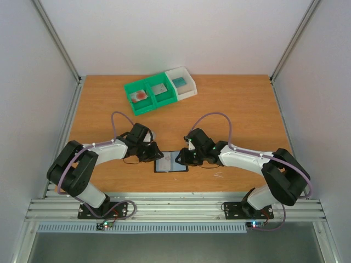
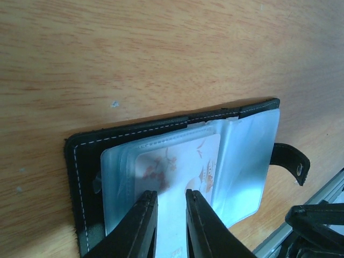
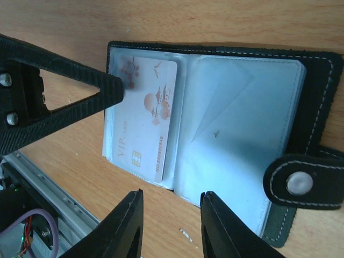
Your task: Take the credit cards out of the card holder
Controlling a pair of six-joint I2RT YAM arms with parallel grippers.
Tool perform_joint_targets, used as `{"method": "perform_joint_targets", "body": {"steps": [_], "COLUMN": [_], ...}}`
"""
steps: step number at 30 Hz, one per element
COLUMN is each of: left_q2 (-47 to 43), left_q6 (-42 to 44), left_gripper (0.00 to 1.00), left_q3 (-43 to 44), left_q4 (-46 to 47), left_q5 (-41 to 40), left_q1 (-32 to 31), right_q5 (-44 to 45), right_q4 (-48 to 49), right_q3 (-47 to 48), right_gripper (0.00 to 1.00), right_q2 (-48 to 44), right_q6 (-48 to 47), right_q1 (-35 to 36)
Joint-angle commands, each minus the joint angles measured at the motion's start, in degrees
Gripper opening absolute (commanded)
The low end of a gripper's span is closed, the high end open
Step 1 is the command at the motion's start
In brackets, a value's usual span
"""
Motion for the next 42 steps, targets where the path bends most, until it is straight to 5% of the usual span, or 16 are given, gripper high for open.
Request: {"method": "perform_joint_targets", "body": {"steps": [1, 20, 42], "left_q2": [-1.02, -0.86, -8.85], "left_q6": [0.54, 0.43, -0.03], "left_gripper": [0.17, 0.12, 0.26], "left_q3": [-1.18, -4.06, -2.96], "left_q4": [0.28, 2.70, -3.50], "left_q5": [-0.84, -0.02, -1.85], "left_q1": [-0.34, -0.32, -0.43], "right_q5": [0.18, -1.32, -1.14], "right_q4": [3.84, 8.71, 9.33], "right_q3": [1.90, 4.08, 3.86], "right_gripper": [0.31, 0.26, 0.26], "right_q2": [2.05, 11.16, 12.36], "right_q6": [0.48, 1.28, 1.66], "right_q1": [0.49, 0.48, 0.49]}}
